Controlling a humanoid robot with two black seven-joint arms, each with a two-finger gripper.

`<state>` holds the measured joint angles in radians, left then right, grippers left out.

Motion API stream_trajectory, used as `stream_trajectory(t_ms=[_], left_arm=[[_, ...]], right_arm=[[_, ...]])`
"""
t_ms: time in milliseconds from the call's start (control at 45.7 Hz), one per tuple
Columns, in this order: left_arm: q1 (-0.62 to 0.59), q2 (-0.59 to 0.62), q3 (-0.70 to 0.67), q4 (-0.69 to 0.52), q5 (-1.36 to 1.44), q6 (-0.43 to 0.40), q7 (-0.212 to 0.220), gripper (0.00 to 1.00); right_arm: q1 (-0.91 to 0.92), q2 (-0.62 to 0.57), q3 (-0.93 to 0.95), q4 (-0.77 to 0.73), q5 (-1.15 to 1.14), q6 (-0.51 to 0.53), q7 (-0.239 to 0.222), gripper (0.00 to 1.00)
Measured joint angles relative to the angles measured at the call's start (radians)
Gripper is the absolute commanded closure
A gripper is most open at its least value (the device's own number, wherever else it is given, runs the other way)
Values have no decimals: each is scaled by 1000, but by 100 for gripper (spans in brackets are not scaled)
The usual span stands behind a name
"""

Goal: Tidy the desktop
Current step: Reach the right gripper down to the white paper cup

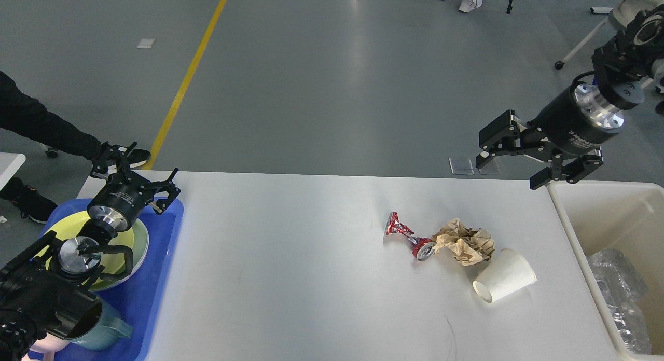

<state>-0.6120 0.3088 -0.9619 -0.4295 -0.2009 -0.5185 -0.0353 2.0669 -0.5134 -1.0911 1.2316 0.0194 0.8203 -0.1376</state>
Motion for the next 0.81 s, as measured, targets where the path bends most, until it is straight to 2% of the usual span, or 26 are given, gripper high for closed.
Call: stream_trajectory(t_ms=[307, 525, 810], left_arm=[[0, 0, 0, 0, 0, 0, 0, 4], [0, 0, 0, 0, 0, 0, 0, 4], [0, 0, 0, 0, 0, 0, 0, 4]], right_arm=[[-420, 5, 52, -100, 8, -217, -1, 0], [-698, 44, 218, -249, 10, -252, -1, 0], [-809, 88, 262, -344, 51, -341, -3, 0]])
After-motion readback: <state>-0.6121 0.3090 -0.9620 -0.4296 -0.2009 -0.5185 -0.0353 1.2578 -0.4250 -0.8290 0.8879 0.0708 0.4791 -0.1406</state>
